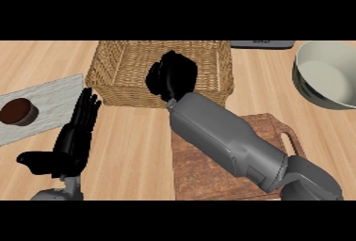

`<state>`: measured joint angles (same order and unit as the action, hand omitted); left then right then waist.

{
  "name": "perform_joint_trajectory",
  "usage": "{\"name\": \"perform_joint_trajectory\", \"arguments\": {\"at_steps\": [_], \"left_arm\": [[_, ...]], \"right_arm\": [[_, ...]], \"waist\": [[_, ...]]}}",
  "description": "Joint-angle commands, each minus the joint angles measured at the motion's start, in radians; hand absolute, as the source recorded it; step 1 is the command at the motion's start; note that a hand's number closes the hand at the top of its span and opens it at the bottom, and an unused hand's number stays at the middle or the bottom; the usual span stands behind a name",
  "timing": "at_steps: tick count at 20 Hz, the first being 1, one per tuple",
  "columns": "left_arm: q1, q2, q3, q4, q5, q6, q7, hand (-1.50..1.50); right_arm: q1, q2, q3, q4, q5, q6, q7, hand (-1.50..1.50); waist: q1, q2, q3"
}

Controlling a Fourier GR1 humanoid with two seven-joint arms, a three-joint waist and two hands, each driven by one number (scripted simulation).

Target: Pick the pear from the cutting board and place it in the basket

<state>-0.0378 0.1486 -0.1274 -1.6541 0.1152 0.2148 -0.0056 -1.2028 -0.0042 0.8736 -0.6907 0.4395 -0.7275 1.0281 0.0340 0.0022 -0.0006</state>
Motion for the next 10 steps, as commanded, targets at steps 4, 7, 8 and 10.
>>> {"name": "perform_joint_trajectory", "arguments": {"at_steps": [4,7,8,10], "left_arm": [[-0.047,-0.006,0.019,0.049,0.001,-0.024,-0.023,0.00],[0.013,-0.020,0.003,0.016,-0.030,0.004,-0.021,0.00],[0.008,-0.015,0.013,0.019,-0.005,-0.023,-0.038,0.00],[-0.017,-0.029,-0.011,-0.010,-0.041,0.018,0.029,0.00]], "right_arm": [[0.033,0.004,0.044,0.043,-0.057,-0.044,-0.002,-1.50],[0.060,0.004,-0.041,0.067,-0.059,-0.077,-0.108,-1.50],[0.072,0.004,-0.024,0.082,-0.074,-0.119,-0.137,-1.50],[0.068,0.004,-0.030,0.072,-0.049,-0.169,-0.153,-1.50]], "waist": [[0.017,0.010,0.000],[-0.003,0.004,0.000],[0.011,0.008,0.000],[0.003,0.006,0.001]]}}
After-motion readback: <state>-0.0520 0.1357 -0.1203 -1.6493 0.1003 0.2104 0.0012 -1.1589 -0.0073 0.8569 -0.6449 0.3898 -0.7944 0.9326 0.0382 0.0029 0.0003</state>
